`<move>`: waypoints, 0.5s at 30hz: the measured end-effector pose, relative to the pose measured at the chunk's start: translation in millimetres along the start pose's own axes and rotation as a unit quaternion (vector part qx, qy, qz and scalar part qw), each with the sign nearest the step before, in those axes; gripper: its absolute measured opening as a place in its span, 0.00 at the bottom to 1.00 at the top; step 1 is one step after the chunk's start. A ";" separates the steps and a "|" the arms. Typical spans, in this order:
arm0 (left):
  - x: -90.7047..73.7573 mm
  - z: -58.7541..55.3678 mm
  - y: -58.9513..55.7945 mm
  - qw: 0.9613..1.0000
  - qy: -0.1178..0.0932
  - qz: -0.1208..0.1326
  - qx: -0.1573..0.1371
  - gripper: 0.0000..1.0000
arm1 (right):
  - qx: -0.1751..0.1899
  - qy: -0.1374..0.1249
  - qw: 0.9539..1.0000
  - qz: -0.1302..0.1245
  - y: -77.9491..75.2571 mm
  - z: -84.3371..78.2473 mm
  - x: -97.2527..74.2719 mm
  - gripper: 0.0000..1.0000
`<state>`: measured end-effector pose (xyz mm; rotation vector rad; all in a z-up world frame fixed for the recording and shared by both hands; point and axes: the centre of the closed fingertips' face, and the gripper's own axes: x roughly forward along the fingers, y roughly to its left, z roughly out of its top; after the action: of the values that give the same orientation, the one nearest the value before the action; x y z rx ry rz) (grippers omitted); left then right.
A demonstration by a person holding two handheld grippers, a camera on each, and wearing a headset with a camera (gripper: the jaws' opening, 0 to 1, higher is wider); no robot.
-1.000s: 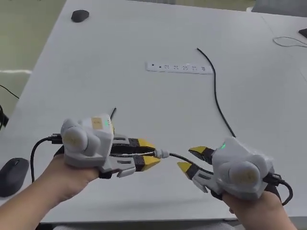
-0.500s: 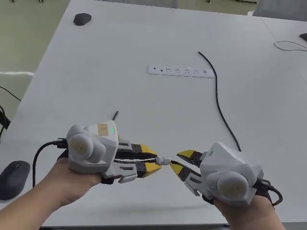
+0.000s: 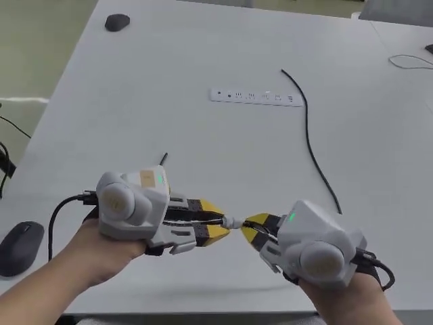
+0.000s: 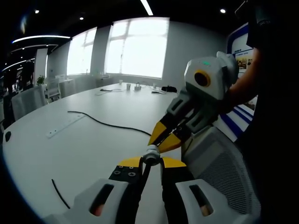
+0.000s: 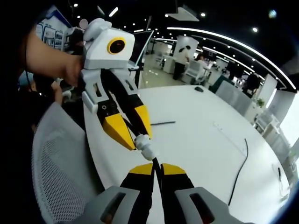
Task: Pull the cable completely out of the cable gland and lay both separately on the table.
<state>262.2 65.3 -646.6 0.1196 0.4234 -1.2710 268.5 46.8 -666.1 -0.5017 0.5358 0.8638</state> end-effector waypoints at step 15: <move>-2.6 7.1 2.4 1.000 -0.013 0.005 0.000 0.15 | 0.057 0.015 0.998 -0.021 -18.3 -18.3 -5.1 0.00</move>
<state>265.5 66.1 -639.5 0.1046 0.4004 -1.2608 276.3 22.6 -673.2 -0.4216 0.5968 0.7825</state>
